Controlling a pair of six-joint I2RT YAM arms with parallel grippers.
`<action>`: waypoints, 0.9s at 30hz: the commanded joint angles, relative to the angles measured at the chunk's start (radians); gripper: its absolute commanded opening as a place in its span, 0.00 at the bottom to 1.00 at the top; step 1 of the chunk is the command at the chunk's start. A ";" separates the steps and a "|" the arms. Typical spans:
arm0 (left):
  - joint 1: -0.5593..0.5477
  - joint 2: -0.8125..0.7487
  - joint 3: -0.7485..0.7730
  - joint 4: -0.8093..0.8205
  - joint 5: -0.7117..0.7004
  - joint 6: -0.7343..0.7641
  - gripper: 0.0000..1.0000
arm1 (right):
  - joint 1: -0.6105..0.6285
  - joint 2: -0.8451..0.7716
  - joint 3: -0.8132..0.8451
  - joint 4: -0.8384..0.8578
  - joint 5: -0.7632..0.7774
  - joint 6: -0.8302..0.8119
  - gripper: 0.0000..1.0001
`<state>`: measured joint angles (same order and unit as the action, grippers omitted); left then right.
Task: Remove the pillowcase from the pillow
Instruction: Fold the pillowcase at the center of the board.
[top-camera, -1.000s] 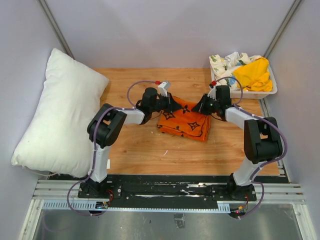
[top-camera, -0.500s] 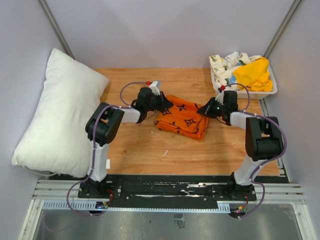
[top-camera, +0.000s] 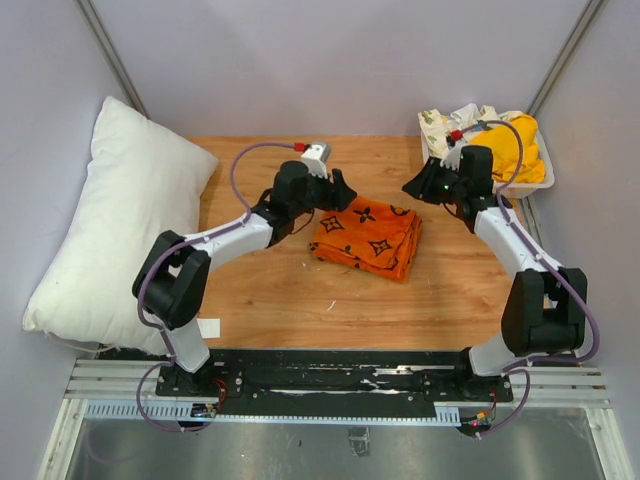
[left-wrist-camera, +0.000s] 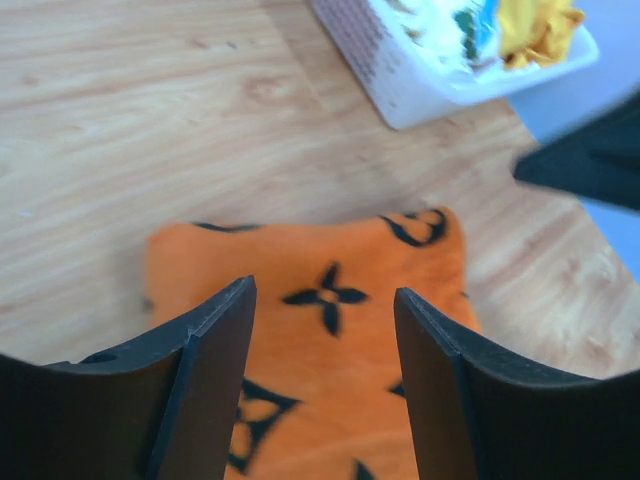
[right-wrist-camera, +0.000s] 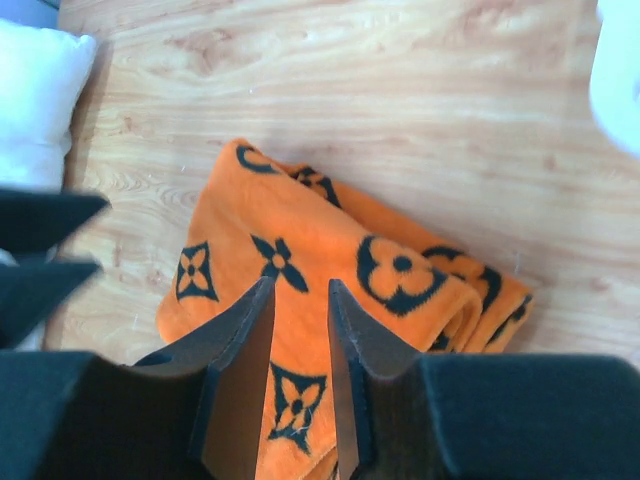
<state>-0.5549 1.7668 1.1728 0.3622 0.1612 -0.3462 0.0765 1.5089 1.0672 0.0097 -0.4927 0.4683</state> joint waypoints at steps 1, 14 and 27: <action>-0.113 -0.032 -0.056 -0.089 -0.117 -0.019 0.62 | 0.062 0.043 0.145 -0.176 0.117 -0.122 0.30; -0.142 -0.071 -0.326 -0.014 -0.184 -0.166 0.63 | 0.091 0.335 0.302 -0.247 0.219 -0.176 0.30; -0.088 0.075 -0.193 -0.029 -0.222 -0.083 0.64 | 0.115 0.242 -0.009 -0.170 0.235 -0.040 0.23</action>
<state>-0.6899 1.7733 0.9028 0.3523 -0.0433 -0.4747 0.1677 1.8229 1.1687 -0.1661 -0.2592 0.3511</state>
